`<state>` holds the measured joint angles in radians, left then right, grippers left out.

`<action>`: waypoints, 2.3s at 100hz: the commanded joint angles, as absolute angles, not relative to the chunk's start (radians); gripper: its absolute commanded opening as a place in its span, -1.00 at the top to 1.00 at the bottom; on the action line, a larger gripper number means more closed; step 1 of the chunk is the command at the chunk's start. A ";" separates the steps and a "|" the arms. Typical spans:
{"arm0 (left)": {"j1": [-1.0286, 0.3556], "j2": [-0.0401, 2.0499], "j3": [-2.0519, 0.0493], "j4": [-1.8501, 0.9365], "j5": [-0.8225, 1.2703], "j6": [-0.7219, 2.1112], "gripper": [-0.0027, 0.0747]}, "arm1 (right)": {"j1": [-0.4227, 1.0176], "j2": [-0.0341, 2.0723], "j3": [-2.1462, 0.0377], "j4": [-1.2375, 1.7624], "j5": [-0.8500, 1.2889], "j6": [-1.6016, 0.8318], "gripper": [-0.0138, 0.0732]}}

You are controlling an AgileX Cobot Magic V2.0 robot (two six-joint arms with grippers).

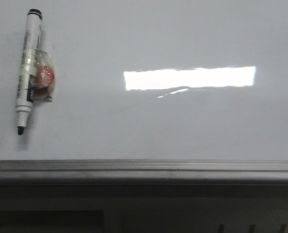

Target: Write number 3 on whiteboard

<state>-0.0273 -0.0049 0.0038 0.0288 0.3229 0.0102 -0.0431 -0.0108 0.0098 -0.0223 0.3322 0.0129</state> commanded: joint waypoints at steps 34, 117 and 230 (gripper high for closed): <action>-0.037 -0.031 0.038 0.029 0.200 0.007 0.98 | -0.051 -0.026 0.034 -0.053 0.203 0.008 0.83; -0.035 0.376 -0.239 -0.037 0.270 0.007 0.98 | -0.051 0.440 -0.238 0.225 0.307 0.008 0.83; -0.509 0.403 -0.312 -0.173 0.132 0.019 0.20 | -0.051 0.451 -0.315 0.248 0.408 -0.019 0.83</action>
<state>-0.4094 0.3902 -0.2633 -0.1309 0.2161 0.0181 -0.0533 0.4388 -0.2766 0.2432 0.4630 0.0000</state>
